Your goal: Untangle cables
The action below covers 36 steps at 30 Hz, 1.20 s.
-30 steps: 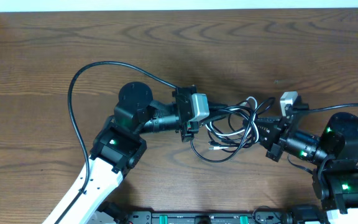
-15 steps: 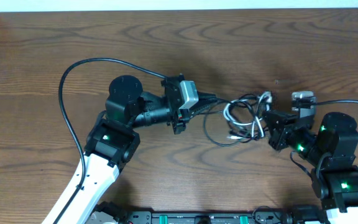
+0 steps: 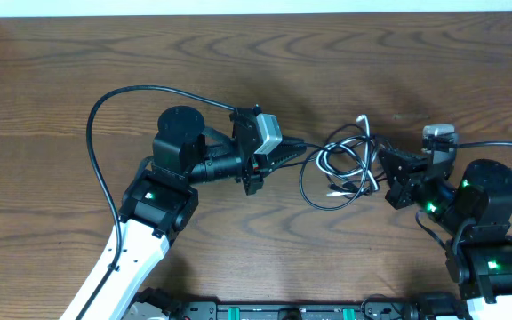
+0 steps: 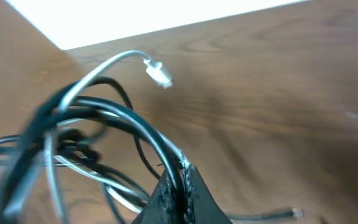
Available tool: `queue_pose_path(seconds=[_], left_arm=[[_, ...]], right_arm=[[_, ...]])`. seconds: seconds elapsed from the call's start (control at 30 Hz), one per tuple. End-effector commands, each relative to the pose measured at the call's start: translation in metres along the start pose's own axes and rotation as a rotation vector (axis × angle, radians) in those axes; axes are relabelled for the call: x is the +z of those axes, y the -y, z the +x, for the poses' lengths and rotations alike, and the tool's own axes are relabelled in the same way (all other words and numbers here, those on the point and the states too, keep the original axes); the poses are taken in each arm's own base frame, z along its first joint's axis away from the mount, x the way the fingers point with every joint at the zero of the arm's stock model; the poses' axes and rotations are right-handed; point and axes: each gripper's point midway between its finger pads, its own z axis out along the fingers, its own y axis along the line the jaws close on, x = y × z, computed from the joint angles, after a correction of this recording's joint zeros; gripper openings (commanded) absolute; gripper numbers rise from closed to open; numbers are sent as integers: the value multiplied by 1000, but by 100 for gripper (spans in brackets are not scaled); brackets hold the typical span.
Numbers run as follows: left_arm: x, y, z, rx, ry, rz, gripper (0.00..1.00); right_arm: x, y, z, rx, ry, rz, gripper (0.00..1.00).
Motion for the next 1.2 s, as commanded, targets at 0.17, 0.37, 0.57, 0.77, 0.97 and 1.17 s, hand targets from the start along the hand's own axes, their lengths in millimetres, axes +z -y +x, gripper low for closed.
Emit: queue_pose_path(seconds=[0.17, 0.37, 0.57, 0.77, 0.97, 1.17], left_arm=[[-6, 3, -20, 38, 35, -3, 8], [-6, 3, -20, 38, 35, -3, 8], [-8, -21, -3, -24, -30, -144, 8], [-13, -53, 45, -148, -191, -327, 8], [1, -66, 94, -262, -316, -309, 8], [14, -78, 139, -354, -413, -294, 16]], right_arm=[[-4, -31, -2, -25, -5, -178, 10], [-4, -33, 1, -38, -17, -193, 58], [0, -24, 23, -31, -108, -164, 77], [6, -17, 36, 12, -169, -148, 78], [11, -13, 37, 20, -182, -144, 79], [13, -12, 39, 27, -191, -142, 79]])
